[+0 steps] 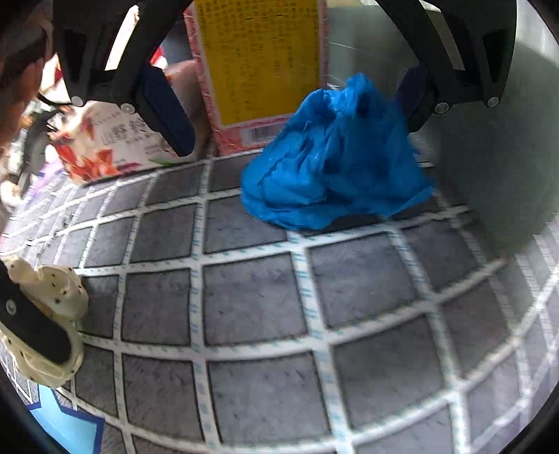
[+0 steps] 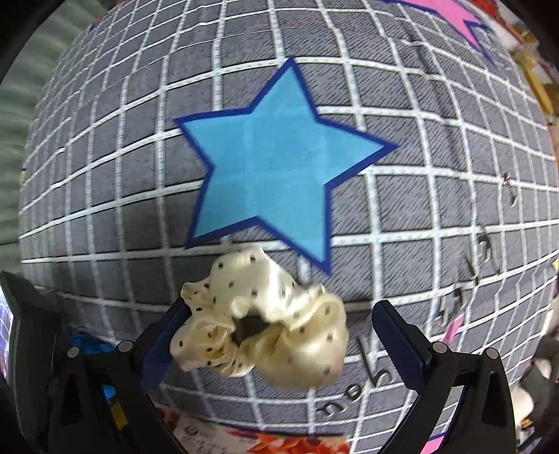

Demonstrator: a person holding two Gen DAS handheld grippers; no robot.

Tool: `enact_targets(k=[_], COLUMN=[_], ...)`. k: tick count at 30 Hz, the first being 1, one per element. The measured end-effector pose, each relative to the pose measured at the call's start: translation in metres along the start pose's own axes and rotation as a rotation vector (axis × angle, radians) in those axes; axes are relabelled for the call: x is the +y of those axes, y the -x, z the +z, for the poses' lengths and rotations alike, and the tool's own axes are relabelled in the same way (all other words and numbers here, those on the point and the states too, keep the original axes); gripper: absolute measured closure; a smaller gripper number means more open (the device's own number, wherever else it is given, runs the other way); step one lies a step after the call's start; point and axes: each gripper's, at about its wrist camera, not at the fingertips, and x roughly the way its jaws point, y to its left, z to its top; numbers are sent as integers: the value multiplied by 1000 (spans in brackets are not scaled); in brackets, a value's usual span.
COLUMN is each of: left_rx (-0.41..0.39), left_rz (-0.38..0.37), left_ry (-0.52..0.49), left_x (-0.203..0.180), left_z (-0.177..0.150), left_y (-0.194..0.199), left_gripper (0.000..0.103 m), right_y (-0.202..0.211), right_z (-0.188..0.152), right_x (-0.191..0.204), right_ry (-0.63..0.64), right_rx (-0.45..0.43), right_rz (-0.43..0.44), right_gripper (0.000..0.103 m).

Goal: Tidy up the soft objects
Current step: 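Grasp the blue cloth with left tool while right tool grasps the cream polka-dot scrunchie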

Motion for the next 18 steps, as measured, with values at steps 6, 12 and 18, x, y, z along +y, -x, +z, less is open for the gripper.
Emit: enact_targets(k=[6, 12, 18], left_rx=[-95, -364, -381], left_rz=[-78, 45, 131], left_ry=[-73, -141, -93], left_x=[-19, -49, -59], left_z=[3, -11, -8], left_y=[12, 49, 52], left_gripper=[2, 2, 1], right_y=[-4, 2, 20], right_z=[-6, -37, -59], right_x=[-58, -141, -167], right_ry=[-105, -258, -320], right_rx=[-3, 12, -47], right_rz=[-89, -106, 73], right_gripper=[0, 0, 0])
